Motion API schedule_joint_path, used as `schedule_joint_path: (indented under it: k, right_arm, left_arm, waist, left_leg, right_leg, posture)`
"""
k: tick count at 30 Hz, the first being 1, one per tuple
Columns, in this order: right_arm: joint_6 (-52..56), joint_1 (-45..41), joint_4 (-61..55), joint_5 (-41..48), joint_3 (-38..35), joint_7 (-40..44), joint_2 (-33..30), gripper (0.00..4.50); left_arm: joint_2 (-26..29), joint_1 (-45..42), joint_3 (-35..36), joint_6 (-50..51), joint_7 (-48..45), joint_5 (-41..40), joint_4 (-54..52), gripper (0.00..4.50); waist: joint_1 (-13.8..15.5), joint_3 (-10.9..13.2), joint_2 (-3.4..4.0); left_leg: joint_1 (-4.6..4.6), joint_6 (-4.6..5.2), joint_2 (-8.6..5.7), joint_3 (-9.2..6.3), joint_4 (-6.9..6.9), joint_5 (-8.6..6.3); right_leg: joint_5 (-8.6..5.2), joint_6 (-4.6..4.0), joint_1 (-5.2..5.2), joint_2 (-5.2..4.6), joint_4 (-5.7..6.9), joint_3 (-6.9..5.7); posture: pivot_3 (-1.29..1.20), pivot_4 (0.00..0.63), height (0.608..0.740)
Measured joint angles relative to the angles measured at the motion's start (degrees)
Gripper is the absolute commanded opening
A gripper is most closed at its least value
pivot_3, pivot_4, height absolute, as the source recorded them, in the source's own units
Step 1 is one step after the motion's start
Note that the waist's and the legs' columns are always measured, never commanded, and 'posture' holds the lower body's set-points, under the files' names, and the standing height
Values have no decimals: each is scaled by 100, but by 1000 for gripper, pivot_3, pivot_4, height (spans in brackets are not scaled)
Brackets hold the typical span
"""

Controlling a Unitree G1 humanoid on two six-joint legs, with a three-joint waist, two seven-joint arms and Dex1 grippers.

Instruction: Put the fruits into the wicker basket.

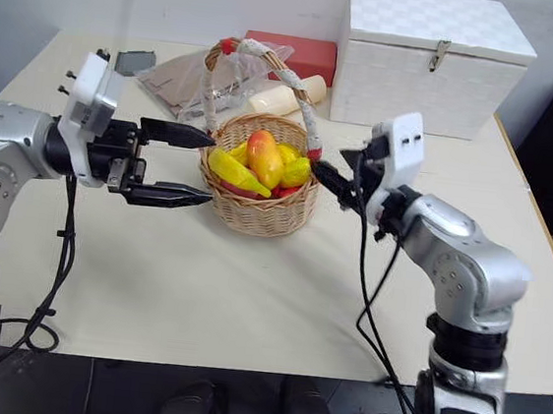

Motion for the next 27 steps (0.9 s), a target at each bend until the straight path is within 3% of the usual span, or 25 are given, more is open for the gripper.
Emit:
schedule_joint_path:
  k: [2,5,12,17,21,27]
  right_arm:
    - [-315,-143,394,-253,161,-8,124,3248]
    - [-700,-270,901,-473,289,30,341,2646]
    - [-1242,-227,1139,-813,413,288,399,319]
    - [-1358,-71,1053,-814,384,406,475,209]
    - [-1343,90,751,-639,135,607,175,209]
    - [-1363,995,-55,-288,-1431,1267,-1574,209]
  left_arm:
    - [0,-2,-7,-10,1,44,63,4500]
    - [2,-2,-7,-10,0,59,75,4500]
    - [55,18,42,-10,25,59,61,4500]
    - [-12,23,46,-10,123,64,59,4500]
    - [-226,2,54,119,134,-153,22,4500]
    - [-347,-65,60,122,139,-195,114,4500]
  waist:
    - [6,0,0]
    - [10,0,0]
    - [15,0,0]
    - [11,0,0]
    - [35,1,1]
    - [216,2,3]
  left_leg:
    - [-1,-1,-1,1,0,0]
    - [-2,-24,-2,4,1,13]
    - [-3,-25,0,1,1,13]
    - [-2,-26,0,2,1,14]
    - [-6,-26,-1,-1,1,14]
    - [-10,-17,-4,-7,2,8]
  right_leg:
    - [-1,-1,0,-3,-2,0]
    - [-1,-1,0,-7,-3,0]
    - [-1,-1,0,-7,-4,-2]
    - [-1,-1,0,-7,-1,-1]
    - [-1,-1,0,-9,-4,-5]
    - [0,1,11,-13,-29,-12]
  posture:
    - [0,150,740]
    - [0,150,740]
    - [0,150,740]
    - [0,150,740]
    - [0,150,740]
    - [0,150,740]
